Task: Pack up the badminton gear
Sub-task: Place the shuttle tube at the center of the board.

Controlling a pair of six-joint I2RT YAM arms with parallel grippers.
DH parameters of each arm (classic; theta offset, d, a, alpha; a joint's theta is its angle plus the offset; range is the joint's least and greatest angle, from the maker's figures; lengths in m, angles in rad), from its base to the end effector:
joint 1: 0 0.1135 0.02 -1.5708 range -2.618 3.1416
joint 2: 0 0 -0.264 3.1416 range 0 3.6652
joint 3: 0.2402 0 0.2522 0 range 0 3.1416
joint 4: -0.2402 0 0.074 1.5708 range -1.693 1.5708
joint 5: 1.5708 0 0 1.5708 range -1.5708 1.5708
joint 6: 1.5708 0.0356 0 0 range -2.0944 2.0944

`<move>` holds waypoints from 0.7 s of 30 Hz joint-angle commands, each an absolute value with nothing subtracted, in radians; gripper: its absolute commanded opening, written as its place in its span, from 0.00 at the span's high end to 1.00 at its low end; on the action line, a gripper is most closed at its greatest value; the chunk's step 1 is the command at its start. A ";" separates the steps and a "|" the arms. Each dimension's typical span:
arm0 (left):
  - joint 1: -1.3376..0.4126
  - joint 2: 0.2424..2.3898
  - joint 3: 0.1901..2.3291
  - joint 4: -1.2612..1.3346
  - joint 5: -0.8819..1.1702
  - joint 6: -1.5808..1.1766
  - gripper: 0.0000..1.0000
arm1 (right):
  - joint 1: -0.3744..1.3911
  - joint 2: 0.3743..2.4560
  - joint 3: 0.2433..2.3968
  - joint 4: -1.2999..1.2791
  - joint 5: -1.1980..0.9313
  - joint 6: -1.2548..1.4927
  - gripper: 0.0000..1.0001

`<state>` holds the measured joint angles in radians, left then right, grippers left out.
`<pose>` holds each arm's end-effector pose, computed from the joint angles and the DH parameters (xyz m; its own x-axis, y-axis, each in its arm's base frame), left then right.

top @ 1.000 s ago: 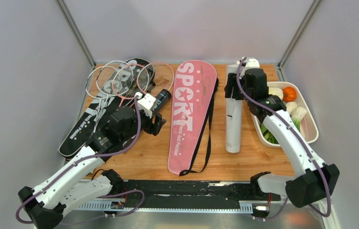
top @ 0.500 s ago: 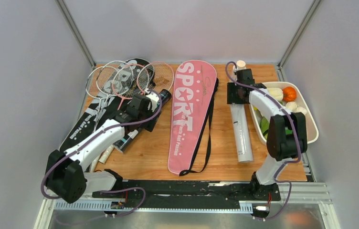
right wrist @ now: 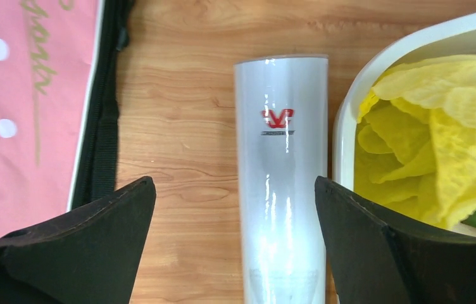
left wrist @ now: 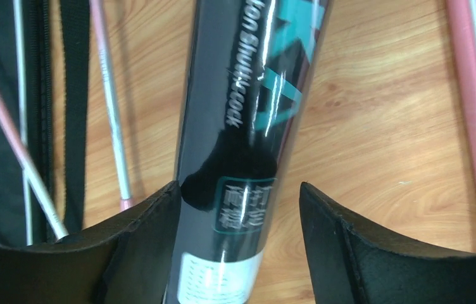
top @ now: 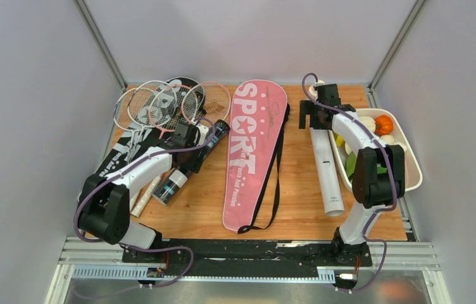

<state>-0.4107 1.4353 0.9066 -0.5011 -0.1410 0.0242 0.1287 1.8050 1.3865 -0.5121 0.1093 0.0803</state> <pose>0.2609 -0.1082 0.2097 -0.7777 0.3648 -0.5119 0.3479 0.9281 0.1329 0.3920 0.0468 0.2378 -0.7978 -0.0228 -0.6024 0.0011 0.9992 -0.0393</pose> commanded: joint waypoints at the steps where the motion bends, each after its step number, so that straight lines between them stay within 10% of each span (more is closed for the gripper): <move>1: -0.410 1.451 0.962 -0.474 -0.011 -0.052 0.28 | 0.144 1.685 1.385 -0.469 0.070 0.097 0.00; 21: -0.213 1.754 1.177 -0.455 -0.132 0.073 0.40 | 0.281 1.264 1.117 -0.303 -0.159 0.191 0.01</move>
